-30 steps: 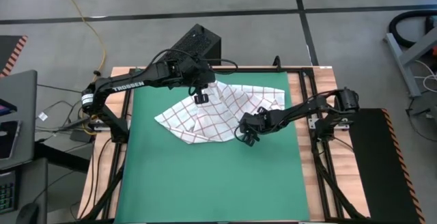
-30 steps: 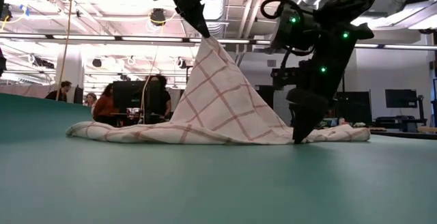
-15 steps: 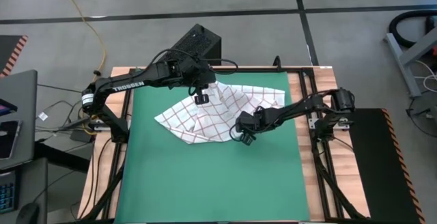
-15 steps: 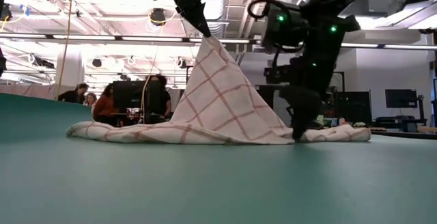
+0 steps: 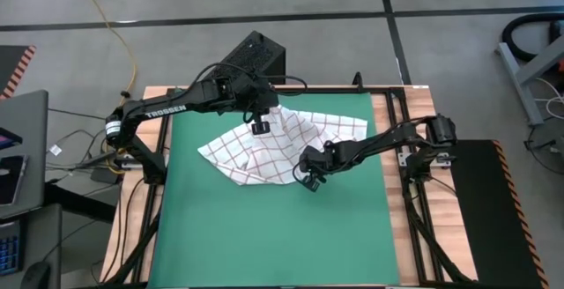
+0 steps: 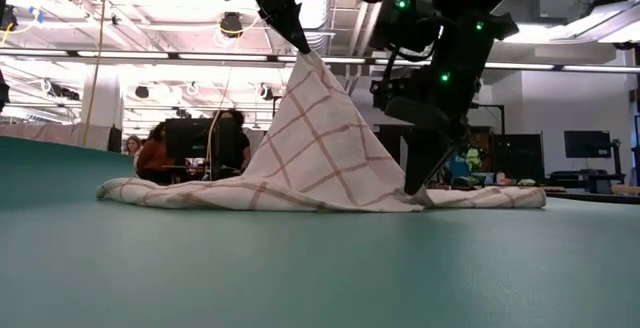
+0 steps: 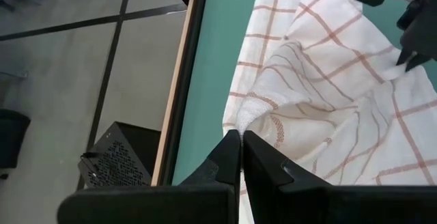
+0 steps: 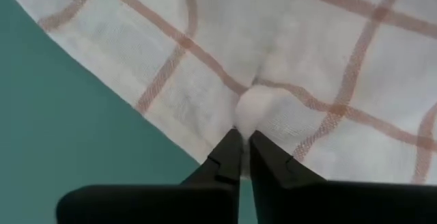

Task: Roll towel
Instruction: Roll the white stripe towel

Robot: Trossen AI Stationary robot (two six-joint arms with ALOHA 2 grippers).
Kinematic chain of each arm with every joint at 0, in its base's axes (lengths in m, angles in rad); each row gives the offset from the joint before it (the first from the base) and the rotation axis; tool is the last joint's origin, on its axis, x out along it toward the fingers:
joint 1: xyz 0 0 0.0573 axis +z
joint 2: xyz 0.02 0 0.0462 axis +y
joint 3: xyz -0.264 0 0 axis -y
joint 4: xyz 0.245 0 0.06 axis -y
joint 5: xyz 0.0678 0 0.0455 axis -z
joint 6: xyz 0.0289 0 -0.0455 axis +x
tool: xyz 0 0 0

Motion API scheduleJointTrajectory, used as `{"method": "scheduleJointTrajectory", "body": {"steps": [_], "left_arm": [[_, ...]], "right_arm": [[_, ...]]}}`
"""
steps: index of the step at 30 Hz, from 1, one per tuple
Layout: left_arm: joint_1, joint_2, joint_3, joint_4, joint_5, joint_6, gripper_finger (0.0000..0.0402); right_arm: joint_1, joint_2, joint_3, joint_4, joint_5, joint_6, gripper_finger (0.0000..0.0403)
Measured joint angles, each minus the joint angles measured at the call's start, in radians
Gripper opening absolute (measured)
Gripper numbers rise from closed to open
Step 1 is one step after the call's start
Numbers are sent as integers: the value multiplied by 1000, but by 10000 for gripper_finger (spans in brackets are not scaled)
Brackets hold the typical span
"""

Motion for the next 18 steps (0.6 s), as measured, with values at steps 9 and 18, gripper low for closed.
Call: {"method": "scheduleJointTrajectory", "body": {"steps": [9,18], "left_arm": [[0,0,0,3,0,0,0],[0,0,0,3,-1,0,0]], "right_arm": [[-1,2,-1,19,-29,1,90],[-1,2,-1,26,-52,25,180]]}}
